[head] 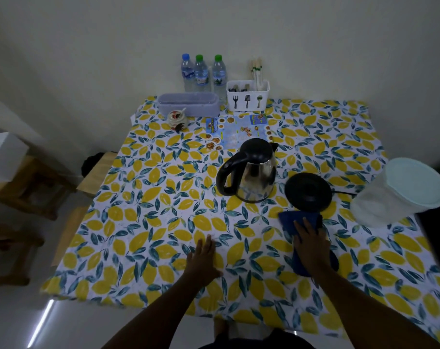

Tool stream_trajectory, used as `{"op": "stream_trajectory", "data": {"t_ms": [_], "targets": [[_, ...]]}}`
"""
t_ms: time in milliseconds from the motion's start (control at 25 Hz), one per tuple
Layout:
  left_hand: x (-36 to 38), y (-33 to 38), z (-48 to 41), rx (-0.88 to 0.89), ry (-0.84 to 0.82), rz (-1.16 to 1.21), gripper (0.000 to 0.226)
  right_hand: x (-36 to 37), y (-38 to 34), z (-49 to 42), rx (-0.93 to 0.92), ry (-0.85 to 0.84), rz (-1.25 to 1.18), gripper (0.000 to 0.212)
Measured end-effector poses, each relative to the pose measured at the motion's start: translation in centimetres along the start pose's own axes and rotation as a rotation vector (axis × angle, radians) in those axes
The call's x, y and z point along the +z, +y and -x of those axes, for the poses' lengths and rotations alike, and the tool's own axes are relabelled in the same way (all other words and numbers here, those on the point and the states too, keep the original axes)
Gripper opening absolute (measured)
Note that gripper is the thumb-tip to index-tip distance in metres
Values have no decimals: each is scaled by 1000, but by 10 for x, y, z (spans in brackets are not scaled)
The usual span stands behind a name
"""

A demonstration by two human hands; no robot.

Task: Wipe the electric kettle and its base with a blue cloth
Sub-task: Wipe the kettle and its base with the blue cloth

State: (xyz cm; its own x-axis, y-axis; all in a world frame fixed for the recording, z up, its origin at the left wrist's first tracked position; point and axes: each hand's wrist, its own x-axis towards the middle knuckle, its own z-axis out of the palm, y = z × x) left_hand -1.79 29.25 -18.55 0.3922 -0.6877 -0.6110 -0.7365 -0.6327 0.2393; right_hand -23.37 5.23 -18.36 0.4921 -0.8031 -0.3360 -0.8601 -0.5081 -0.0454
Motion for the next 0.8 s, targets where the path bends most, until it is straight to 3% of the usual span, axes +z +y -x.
{"op": "stream_trajectory", "data": {"t_ms": [80, 200, 400, 480, 640, 800], "targets": [[-1, 2, 2, 5, -7, -19, 109, -8, -13, -7, 81, -20, -93, 52], [-3, 3, 3, 7, -4, -17, 110, -4, -49, -1, 38, -34, -98, 51], [3, 1, 6, 7, 31, -14, 104, 25, -86, 55, -364, -117, 42, 53], [9, 0, 7, -3, 64, 4, 99, 31, -80, 77, -446, -126, 86, 57], [17, 10, 6, -57, 205, 81, 83, 39, -53, 84, -446, -101, 12, 57], [24, 39, -1, 49, 215, 84, 74, 45, -8, 81, -253, -118, -91, 52]]}}
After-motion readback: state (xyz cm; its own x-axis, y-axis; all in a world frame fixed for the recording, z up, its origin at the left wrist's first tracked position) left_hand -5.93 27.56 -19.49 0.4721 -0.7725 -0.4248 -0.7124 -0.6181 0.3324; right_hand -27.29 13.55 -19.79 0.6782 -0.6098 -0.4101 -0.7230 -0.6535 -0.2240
